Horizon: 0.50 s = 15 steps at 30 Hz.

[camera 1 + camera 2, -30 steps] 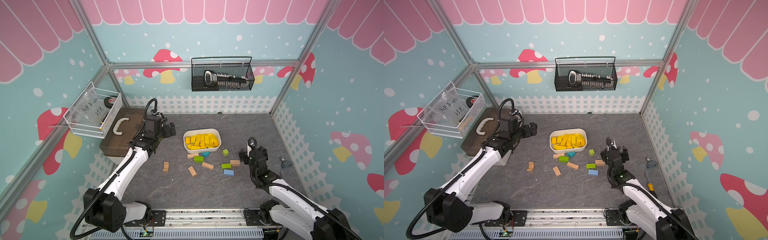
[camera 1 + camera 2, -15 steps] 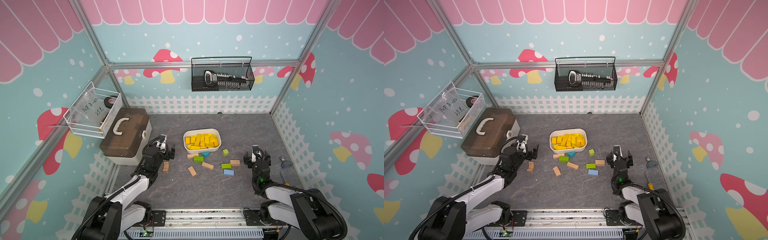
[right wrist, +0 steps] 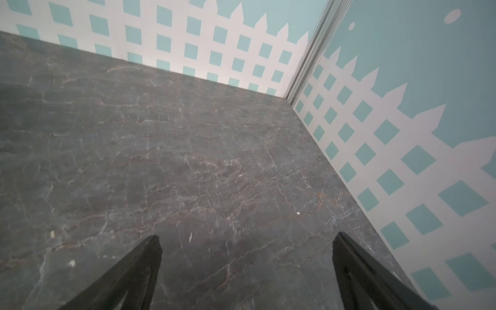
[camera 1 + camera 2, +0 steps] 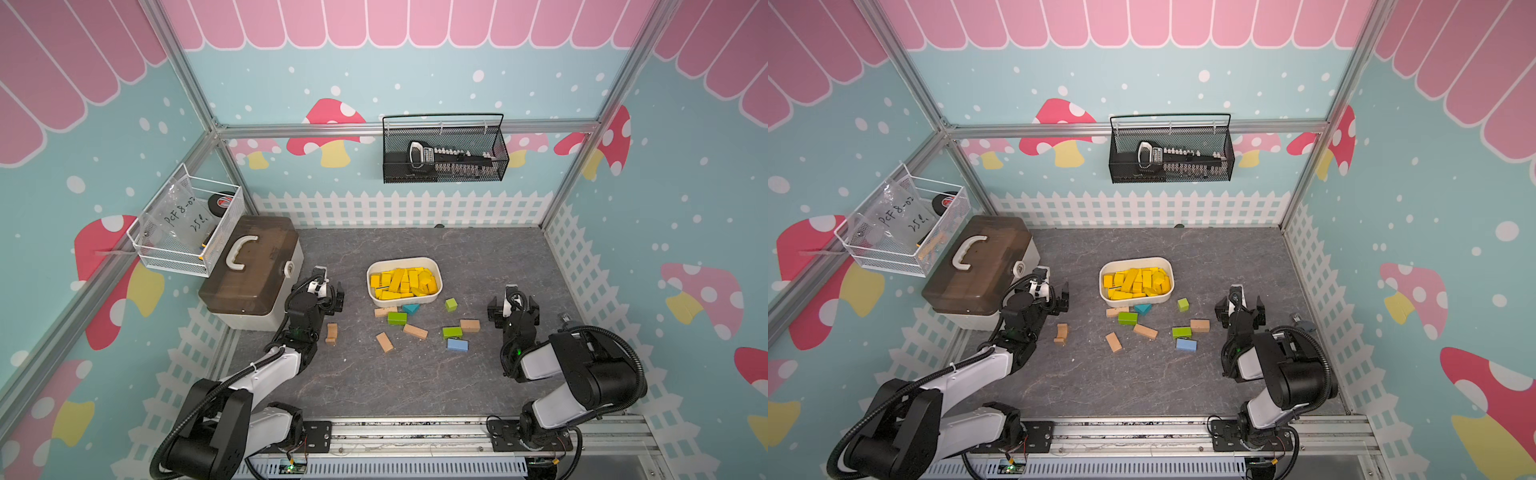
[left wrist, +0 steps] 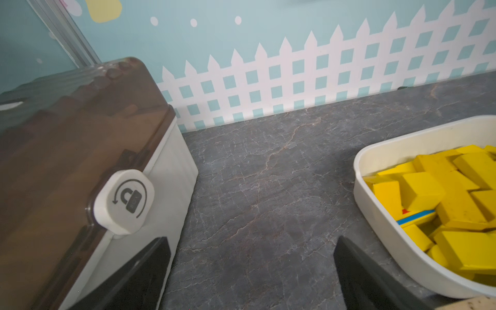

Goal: Pick out the yellow building blocks
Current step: Reset both arms

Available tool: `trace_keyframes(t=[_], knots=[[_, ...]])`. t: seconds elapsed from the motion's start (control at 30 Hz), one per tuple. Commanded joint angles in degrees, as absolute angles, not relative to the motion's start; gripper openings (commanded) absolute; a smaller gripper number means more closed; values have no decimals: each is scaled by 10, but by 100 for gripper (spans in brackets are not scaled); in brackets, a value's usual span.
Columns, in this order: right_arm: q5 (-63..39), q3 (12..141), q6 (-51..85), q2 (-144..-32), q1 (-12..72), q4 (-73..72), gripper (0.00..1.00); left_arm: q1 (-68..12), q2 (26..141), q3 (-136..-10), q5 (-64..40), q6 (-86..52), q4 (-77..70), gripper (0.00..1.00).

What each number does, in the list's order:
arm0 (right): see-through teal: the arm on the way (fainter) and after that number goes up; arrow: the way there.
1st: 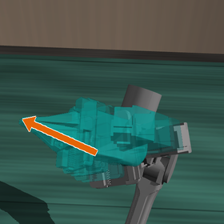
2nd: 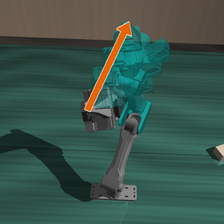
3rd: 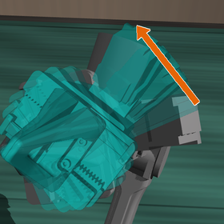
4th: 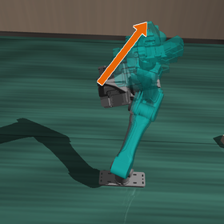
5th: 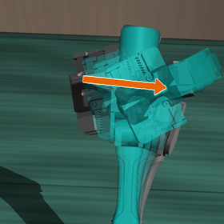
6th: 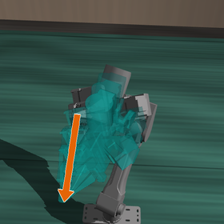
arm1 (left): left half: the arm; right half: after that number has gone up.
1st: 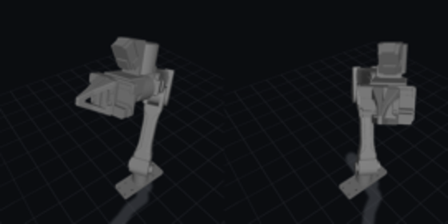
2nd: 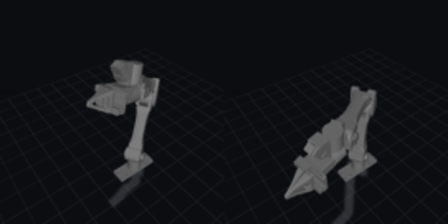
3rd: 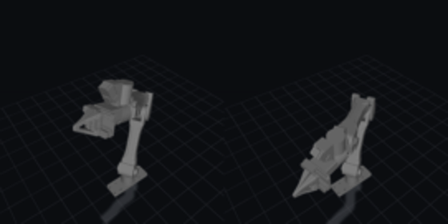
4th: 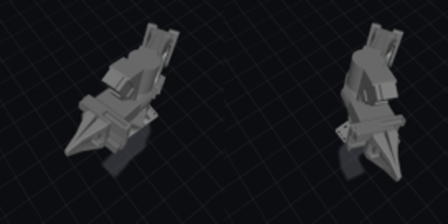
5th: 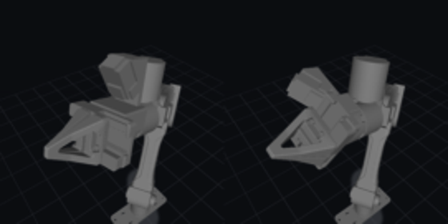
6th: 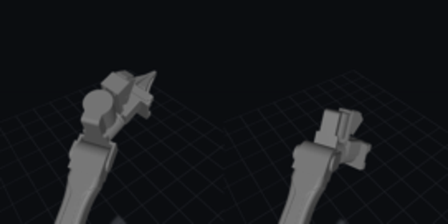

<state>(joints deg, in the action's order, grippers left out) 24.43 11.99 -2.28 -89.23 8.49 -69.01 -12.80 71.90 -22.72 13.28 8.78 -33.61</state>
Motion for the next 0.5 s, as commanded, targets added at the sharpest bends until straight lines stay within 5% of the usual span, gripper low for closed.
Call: trace_keyframes(t=[0.0,0.47], knots=[[244,127,-17,-884,81,-672,99,-109,754,-231,122,75,-381,100],[241,147,-14,-885,80,-662,98,-53,824,-213,86,16,-469,100]])
